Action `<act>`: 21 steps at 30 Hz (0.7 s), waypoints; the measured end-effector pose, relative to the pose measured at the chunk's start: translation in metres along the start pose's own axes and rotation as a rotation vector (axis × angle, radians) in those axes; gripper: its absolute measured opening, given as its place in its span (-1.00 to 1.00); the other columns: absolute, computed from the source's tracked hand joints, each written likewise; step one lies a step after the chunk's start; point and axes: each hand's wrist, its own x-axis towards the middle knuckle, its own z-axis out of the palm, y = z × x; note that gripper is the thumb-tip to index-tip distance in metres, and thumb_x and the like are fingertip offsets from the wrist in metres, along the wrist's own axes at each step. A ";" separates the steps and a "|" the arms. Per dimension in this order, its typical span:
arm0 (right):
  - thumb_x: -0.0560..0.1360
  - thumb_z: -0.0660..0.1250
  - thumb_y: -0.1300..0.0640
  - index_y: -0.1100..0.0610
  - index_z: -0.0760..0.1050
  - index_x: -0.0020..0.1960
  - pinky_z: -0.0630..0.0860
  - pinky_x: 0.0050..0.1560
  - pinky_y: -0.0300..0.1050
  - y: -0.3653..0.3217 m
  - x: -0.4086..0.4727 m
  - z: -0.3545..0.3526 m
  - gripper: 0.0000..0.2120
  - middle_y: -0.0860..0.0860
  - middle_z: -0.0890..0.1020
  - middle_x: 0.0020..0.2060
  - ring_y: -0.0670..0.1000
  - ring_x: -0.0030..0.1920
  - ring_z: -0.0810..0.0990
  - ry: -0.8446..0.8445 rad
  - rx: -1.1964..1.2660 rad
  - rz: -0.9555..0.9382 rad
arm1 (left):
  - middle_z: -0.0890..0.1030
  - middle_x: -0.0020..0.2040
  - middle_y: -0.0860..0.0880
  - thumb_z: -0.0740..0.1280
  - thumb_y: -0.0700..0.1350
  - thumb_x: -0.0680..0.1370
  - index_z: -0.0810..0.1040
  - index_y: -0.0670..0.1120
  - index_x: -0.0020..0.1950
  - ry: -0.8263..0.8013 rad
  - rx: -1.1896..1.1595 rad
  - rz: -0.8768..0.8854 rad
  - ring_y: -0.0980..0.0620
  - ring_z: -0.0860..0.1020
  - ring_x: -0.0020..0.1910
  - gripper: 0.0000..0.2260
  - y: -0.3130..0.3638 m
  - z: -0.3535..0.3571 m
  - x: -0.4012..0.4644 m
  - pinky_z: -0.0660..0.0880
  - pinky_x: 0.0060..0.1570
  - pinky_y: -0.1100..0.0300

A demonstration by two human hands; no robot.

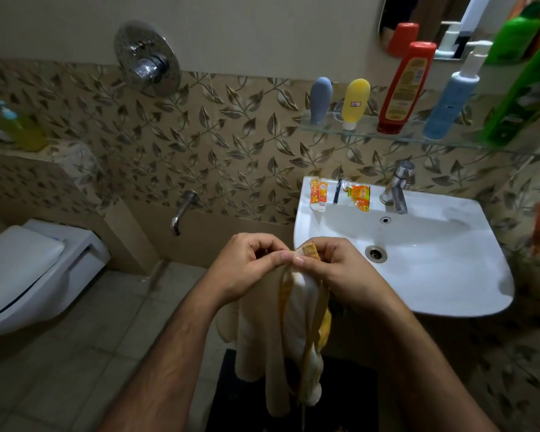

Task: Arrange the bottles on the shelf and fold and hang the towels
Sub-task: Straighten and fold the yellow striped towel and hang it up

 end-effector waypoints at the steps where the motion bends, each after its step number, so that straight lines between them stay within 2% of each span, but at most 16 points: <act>1: 0.53 0.40 0.13 0.16 0.64 -0.13 0.55 -0.11 0.02 0.000 0.001 -0.001 -0.88 0.20 0.68 -0.23 0.06 -0.21 0.62 0.022 -0.024 0.003 | 0.70 -0.20 0.03 0.44 -0.05 0.50 0.70 -0.02 -0.14 -0.010 0.004 -0.005 0.00 0.66 -0.17 -0.92 -0.001 -0.001 0.000 0.56 -0.15 0.13; 3: 0.53 0.40 0.13 0.10 0.64 -0.19 0.51 -0.23 -0.18 0.002 0.002 -0.007 -0.87 0.09 0.64 -0.33 -0.05 -0.29 0.58 0.088 -0.085 -0.011 | 0.69 -0.24 0.08 0.45 -0.08 0.51 0.69 0.05 -0.18 -0.019 -0.004 -0.028 0.15 0.62 -0.25 -0.92 -0.003 -0.005 -0.003 0.51 -0.24 0.29; 4: 0.53 0.40 0.13 0.08 0.64 -0.20 0.49 -0.26 -0.20 0.003 0.002 -0.012 -0.86 0.05 0.62 -0.36 -0.07 -0.31 0.56 0.132 -0.100 -0.017 | 0.68 -0.26 0.10 0.44 -0.09 0.51 0.68 0.07 -0.20 -0.015 -0.020 -0.046 0.21 0.59 -0.27 -0.90 -0.005 -0.009 -0.005 0.48 -0.26 0.35; 7: 0.53 0.40 0.11 0.11 0.65 -0.18 0.45 -0.20 -0.06 0.007 0.002 -0.030 -0.86 0.06 0.60 -0.35 -0.02 -0.30 0.54 0.239 -0.123 -0.013 | 0.67 -0.27 0.09 0.43 -0.08 0.52 0.69 0.09 -0.20 0.001 -0.056 -0.076 0.23 0.58 -0.27 -0.88 -0.008 -0.021 -0.010 0.47 -0.26 0.38; 9: 0.53 0.40 0.13 0.10 0.65 -0.15 0.48 -0.19 -0.05 0.008 0.002 -0.034 -0.89 0.05 0.64 -0.33 -0.01 -0.29 0.57 0.213 -0.115 -0.007 | 0.68 -0.25 0.06 0.44 -0.08 0.51 0.69 0.07 -0.18 0.007 -0.062 -0.064 0.21 0.59 -0.26 -0.91 -0.007 -0.024 -0.011 0.48 -0.25 0.36; 11: 0.53 0.40 0.17 0.03 0.65 -0.03 0.58 -0.16 -0.11 0.006 0.000 -0.030 -0.92 0.06 0.70 -0.27 0.00 -0.24 0.65 0.140 -0.076 -0.005 | 0.69 -0.24 0.03 0.45 -0.07 0.50 0.70 0.02 -0.17 0.033 -0.096 -0.050 0.17 0.61 -0.23 -0.93 -0.005 -0.023 -0.009 0.50 -0.23 0.33; 14: 0.52 0.41 0.21 -0.07 0.56 0.25 0.65 -0.01 -0.08 0.004 -0.002 -0.017 -0.65 0.13 0.71 -0.13 0.08 -0.09 0.71 0.039 -0.005 -0.014 | 0.71 -0.20 0.00 0.46 -0.09 0.50 0.71 -0.03 -0.14 0.019 -0.059 -0.036 0.12 0.65 -0.19 -0.95 0.000 -0.018 -0.005 0.53 -0.18 0.30; 16: 0.53 0.39 0.23 -0.03 0.51 0.33 0.65 0.04 -0.06 0.003 -0.002 -0.007 -0.60 0.12 0.72 -0.07 0.09 -0.02 0.71 -0.032 0.031 -0.028 | 0.71 -0.19 0.00 0.46 -0.11 0.50 0.71 -0.06 -0.12 -0.019 -0.018 -0.028 0.10 0.66 -0.18 -0.95 0.002 -0.014 -0.003 0.55 -0.15 0.26; 18: 0.54 0.38 0.20 0.05 0.58 0.23 0.63 0.05 -0.05 0.001 0.000 0.000 -0.73 0.09 0.72 -0.06 0.05 -0.01 0.70 -0.068 -0.014 -0.045 | 0.72 -0.18 -0.01 0.46 -0.14 0.50 0.71 -0.09 -0.11 -0.037 -0.009 -0.018 0.06 0.67 -0.15 -0.95 0.003 -0.011 -0.002 0.57 -0.10 0.18; 21: 0.53 0.40 0.14 0.08 0.64 -0.06 0.60 -0.13 -0.13 0.002 0.001 0.003 -0.95 0.04 0.71 -0.22 -0.03 -0.17 0.68 -0.024 -0.065 -0.035 | 0.72 -0.17 0.00 0.46 -0.14 0.50 0.71 -0.09 -0.09 -0.050 -0.003 -0.018 0.07 0.67 -0.14 -0.95 0.003 -0.011 -0.002 0.57 -0.10 0.20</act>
